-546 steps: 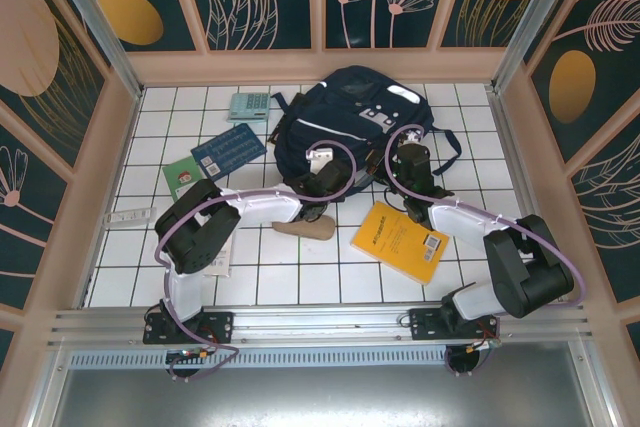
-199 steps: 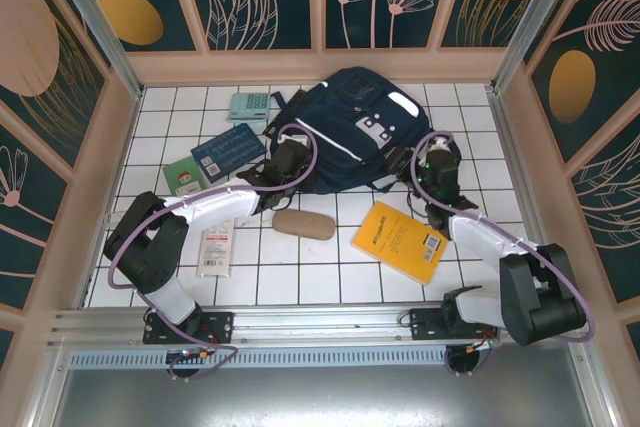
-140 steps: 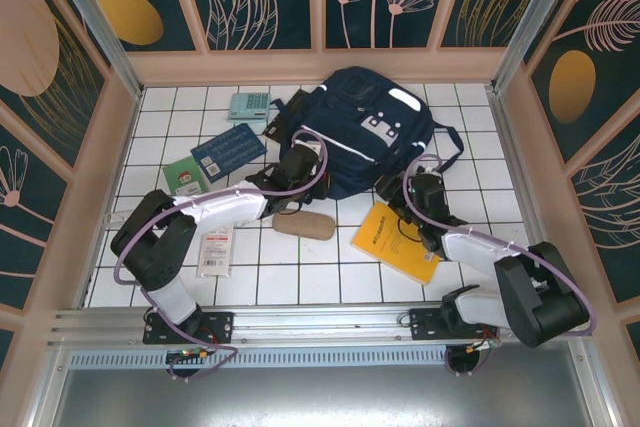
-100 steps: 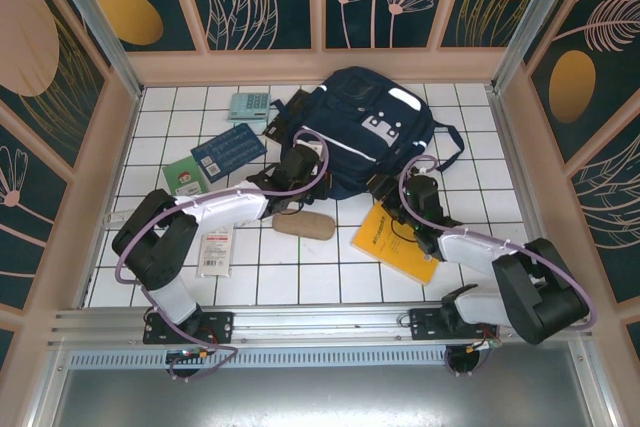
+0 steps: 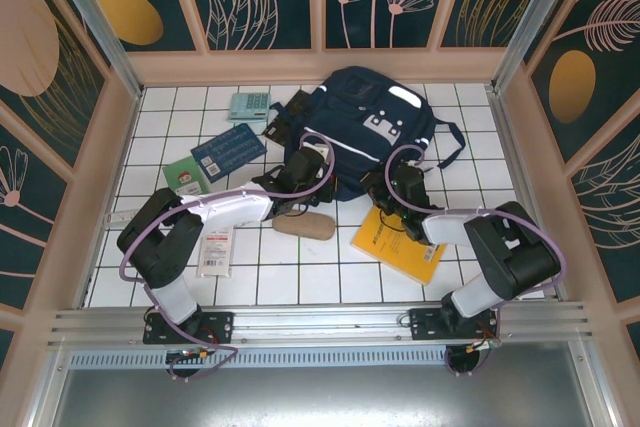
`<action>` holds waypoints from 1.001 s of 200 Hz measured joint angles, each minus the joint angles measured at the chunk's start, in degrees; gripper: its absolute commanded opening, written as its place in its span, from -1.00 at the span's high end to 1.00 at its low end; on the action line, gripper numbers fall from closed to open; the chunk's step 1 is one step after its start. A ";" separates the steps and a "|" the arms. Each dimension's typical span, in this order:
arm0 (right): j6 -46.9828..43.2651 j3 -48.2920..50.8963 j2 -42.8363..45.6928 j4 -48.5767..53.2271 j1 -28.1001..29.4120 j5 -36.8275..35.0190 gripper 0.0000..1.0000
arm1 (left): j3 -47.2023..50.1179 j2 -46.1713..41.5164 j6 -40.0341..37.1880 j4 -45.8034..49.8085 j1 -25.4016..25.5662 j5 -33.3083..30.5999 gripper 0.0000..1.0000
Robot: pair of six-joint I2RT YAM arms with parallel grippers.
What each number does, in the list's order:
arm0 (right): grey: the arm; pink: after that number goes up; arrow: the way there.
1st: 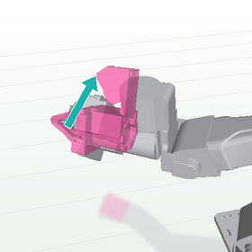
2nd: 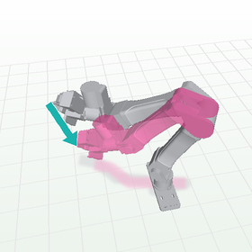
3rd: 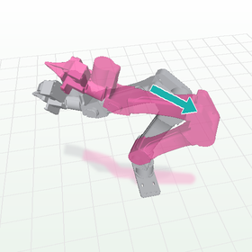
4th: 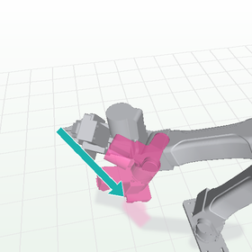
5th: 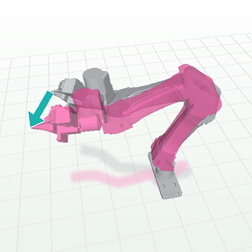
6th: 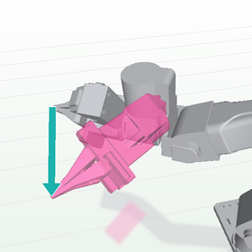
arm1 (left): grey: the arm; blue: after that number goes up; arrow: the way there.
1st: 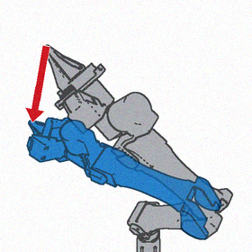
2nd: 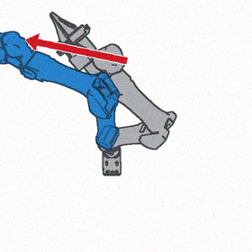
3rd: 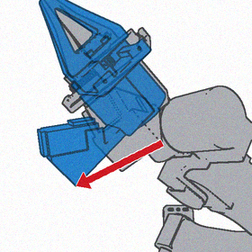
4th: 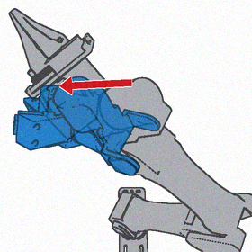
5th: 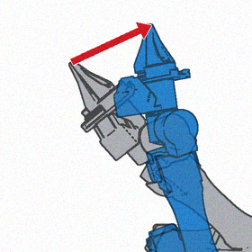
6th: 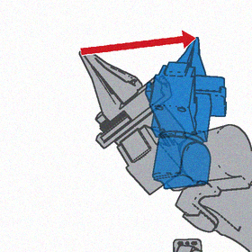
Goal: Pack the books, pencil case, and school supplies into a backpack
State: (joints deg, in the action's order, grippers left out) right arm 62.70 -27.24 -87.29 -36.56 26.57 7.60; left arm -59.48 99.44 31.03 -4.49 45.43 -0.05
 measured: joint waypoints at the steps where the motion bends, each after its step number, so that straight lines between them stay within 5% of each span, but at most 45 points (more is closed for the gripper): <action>1: 0.07 -0.04 -0.02 0.04 -0.02 0.00 1.00 | 0.00 0.00 0.00 0.00 0.00 0.02 1.00; 124: -13.35 -4.02 10.43 13.75 -11.65 3.13 1.00 | -2.67 0.07 -6.60 2.97 -0.55 -0.70 1.00; 200: -18.58 -6.03 12.37 18.64 -20.65 5.38 1.00 | -5.49 1.88 -6.56 6.43 -5.27 -7.21 1.00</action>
State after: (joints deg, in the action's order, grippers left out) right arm 44.12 -33.28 -74.91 -17.91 5.91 12.97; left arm -64.97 101.32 24.47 1.93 40.16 -7.27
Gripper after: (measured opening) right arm 0.050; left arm 0.061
